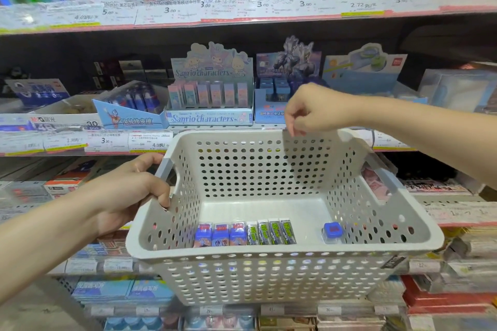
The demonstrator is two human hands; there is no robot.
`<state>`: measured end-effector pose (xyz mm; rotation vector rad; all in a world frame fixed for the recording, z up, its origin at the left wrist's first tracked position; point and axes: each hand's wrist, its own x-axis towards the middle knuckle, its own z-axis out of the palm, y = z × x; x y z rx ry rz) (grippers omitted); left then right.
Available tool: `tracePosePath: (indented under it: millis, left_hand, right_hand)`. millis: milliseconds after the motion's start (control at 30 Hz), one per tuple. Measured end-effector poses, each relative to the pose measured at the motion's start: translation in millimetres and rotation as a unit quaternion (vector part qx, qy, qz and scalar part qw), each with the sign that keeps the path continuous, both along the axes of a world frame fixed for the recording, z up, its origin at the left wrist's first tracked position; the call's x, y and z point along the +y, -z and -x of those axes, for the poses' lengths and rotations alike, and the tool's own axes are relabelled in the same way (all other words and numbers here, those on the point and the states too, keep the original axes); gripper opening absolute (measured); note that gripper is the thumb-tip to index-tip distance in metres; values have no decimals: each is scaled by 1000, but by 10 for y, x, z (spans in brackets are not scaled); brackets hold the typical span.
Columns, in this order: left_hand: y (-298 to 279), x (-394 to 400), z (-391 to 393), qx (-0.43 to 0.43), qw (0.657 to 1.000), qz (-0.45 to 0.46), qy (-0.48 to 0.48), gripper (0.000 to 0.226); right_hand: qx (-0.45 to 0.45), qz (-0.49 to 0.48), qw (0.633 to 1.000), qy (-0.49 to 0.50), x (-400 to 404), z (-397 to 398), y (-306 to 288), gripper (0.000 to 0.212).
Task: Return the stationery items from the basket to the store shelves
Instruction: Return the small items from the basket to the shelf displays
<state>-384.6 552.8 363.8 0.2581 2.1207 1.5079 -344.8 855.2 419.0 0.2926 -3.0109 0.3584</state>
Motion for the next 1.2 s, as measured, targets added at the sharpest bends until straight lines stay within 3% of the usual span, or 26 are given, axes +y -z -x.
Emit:
tracePosePath:
  millis: [133, 233, 433, 600, 733, 800, 867, 967, 1200]
  left_hand:
    - [18, -1, 15, -3, 1000, -5, -2, 70]
    - [25, -10, 23, -4, 1000, -2, 1, 71]
    - [19, -10, 30, -2, 1000, 0, 3, 74]
    - [19, -17, 25, -1, 1000, 3, 7, 71]
    - [29, -31, 30, 3, 1000, 9, 2, 71]
    - [33, -35, 31, 5, 1000, 9, -4, 71]
    - [36, -40, 35, 4, 1000, 10, -5, 71]
    - [34, -38, 44, 2, 1000, 7, -5, 70]
    - [29, -22, 42, -3, 1000, -7, -11, 73]
  right_hand:
    - [-262, -99, 960, -25, -157, -86, 286, 18]
    - [-363, -199, 910, -22, -220, -72, 626, 5]
    - [-393, -424, 816, -2, -280, -116, 1076, 28]
    - [-414, -463, 784, 1, -326, -50, 1182, 46]
    - [-447, -510, 734, -33, -397, -35, 1289, 25]
    - [-432, -542, 720, -43, -434, -55, 1326, 37]
    - [-437, -516, 735, -43, -426, -59, 1279, 38]
    - [-455, -389, 801, -23, -294, 10, 1126, 20]
    - [-402, -155, 902, -2, -77, 51, 817, 21]
